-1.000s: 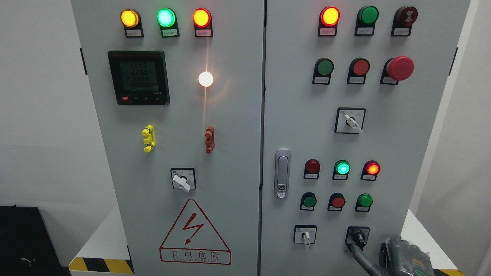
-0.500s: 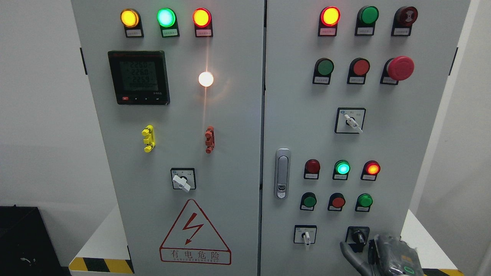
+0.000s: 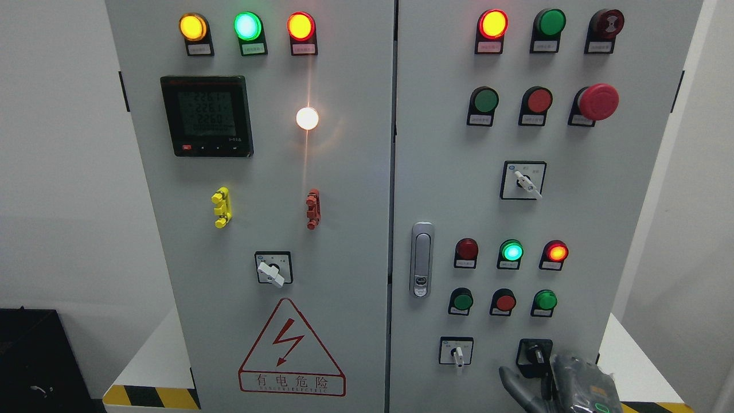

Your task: Flip black knob to close circuit

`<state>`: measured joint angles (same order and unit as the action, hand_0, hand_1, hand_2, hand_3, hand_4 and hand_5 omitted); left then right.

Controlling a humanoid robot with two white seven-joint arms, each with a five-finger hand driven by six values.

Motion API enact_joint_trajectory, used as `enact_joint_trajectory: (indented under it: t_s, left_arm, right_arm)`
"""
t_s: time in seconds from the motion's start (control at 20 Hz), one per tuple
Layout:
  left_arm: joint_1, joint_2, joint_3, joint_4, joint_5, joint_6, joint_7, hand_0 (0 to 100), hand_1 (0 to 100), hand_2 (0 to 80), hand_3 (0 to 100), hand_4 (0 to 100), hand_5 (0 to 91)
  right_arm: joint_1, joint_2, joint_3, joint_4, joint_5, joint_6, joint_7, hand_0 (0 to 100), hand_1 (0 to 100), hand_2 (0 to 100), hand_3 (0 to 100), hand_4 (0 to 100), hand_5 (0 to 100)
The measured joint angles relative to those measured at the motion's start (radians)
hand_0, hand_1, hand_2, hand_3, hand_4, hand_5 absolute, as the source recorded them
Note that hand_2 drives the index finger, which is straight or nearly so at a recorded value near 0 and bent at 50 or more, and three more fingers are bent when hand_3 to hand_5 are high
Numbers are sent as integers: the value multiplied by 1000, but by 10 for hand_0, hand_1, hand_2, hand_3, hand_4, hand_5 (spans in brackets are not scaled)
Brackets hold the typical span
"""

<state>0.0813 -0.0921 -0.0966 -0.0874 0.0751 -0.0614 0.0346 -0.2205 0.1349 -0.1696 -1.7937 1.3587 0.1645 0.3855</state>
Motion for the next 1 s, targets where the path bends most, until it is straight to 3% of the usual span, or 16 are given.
enact_joint_trajectory:
  t_s: [0.2, 0.4, 0.7, 0.95, 1.0]
  left_arm:
    - [0, 0, 0, 0, 0, 0, 0, 120, 556, 0, 0, 0, 0]
    - [0, 0, 0, 0, 0, 0, 0, 120, 556, 0, 0, 0, 0]
    - [0, 0, 0, 0, 0, 0, 0, 120, 556, 0, 0, 0, 0]
    - [0, 0, 0, 0, 0, 0, 0, 120, 556, 0, 0, 0, 0]
    - [0, 0, 0, 0, 0, 0, 0, 120, 556, 0, 0, 0, 0]
  right_arm:
    - [25, 0, 4, -12, -5, 0, -17, 0, 3, 771, 1000, 854, 813]
    - [43, -1, 7, -25, -34, -3, -47, 0, 19, 637, 923, 812, 701]
    - [85, -1, 8, -70, -152, -1, -65, 0, 48, 444, 716, 674, 571]
    - [157, -2, 9, -125, -313, 2, -96, 0, 44, 300, 503, 476, 429]
    - [176, -3, 9, -136, -359, 2, -97, 0, 39, 247, 436, 413, 363]
